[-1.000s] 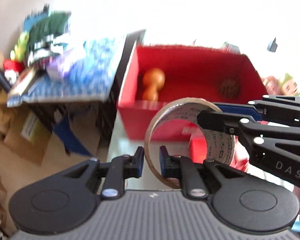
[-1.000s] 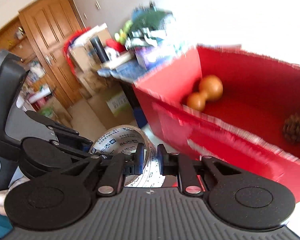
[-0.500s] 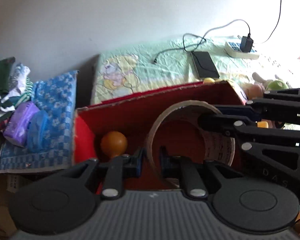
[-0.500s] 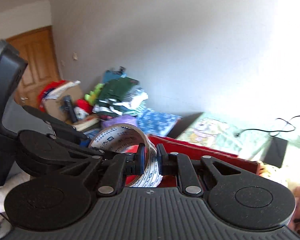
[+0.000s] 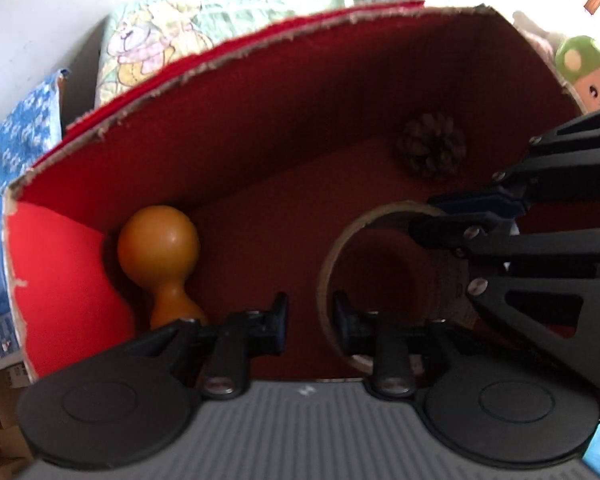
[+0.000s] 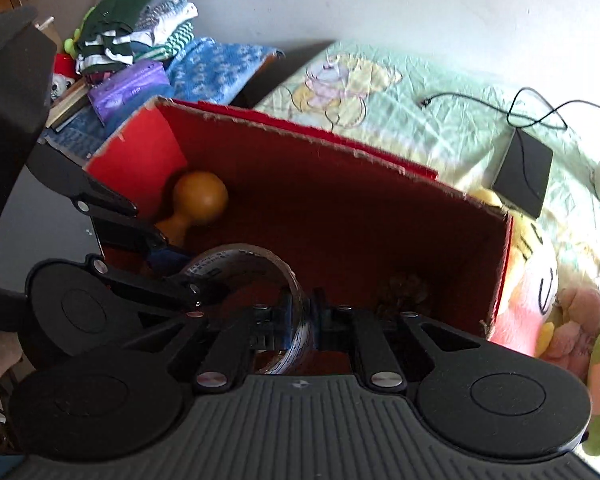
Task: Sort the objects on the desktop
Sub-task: 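Lower the tape roll into the red box and open the right gripper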
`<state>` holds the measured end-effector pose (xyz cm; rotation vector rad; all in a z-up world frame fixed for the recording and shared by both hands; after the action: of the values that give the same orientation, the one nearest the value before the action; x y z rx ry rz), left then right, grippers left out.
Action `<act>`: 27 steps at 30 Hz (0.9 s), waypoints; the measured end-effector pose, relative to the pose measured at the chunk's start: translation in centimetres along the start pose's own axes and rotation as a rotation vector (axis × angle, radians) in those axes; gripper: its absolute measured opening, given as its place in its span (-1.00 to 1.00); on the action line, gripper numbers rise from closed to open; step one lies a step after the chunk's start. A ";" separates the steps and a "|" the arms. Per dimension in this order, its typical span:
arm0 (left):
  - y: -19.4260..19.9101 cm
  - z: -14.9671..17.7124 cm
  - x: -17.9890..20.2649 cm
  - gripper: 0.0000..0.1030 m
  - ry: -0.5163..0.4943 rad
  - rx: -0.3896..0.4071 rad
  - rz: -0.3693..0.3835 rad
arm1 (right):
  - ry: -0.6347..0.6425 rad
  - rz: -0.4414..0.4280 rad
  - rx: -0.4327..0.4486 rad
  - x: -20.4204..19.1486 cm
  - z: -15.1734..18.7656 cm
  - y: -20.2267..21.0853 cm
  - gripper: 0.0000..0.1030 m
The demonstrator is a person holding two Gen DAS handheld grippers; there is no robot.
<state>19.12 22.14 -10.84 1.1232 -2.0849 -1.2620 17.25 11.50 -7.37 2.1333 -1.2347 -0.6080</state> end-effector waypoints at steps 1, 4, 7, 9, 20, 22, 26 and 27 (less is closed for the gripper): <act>-0.3 0.1 0.0 -0.37 -0.001 -0.012 0.006 | -0.006 0.006 -0.022 0.1 0.2 -0.4 -0.85; -0.9 0.1 -0.1 -0.37 0.007 -0.028 0.021 | -0.018 0.016 -0.078 0.1 0.9 -1.3 -0.84; -0.9 -0.2 0.1 -0.36 0.021 -0.018 0.056 | -0.009 0.042 -0.086 0.2 1.2 -1.8 -0.66; -0.6 -0.5 0.4 -0.35 0.021 -0.002 0.073 | -0.011 0.069 -0.073 0.4 1.1 -1.8 -0.46; -0.1 0.6 1.0 -0.32 0.005 0.002 0.099 | 0.000 0.115 -0.014 1.6 0.6 -0.5 -0.35; 0.0 0.6 0.4 -0.32 0.021 0.002 0.106 | 0.053 0.121 -0.040 1.2 0.8 -0.8 -0.33; 0.1 0.6 0.2 -0.42 0.042 0.011 0.107 | 0.058 0.120 -0.041 1.2 0.5 -0.7 -0.26; 0.0 0.5 0.4 -0.46 0.045 0.009 0.107 | 0.027 0.117 -0.021 1.6 0.1 -0.3 -0.26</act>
<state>18.53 22.08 -11.13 1.0191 -2.0902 -1.1682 18.12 10.20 -7.78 2.0287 -1.3220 -0.5375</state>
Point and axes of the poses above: each gripper's, at about its wrist camera, not at the fingertips, and y roughly against the way its jaws point, x to its right, z to its underside, the point moved 5 cm from there along -y, roughly the way its jaws point, and after that the axes turned 15 degrees about x, right-handed, at the moved point
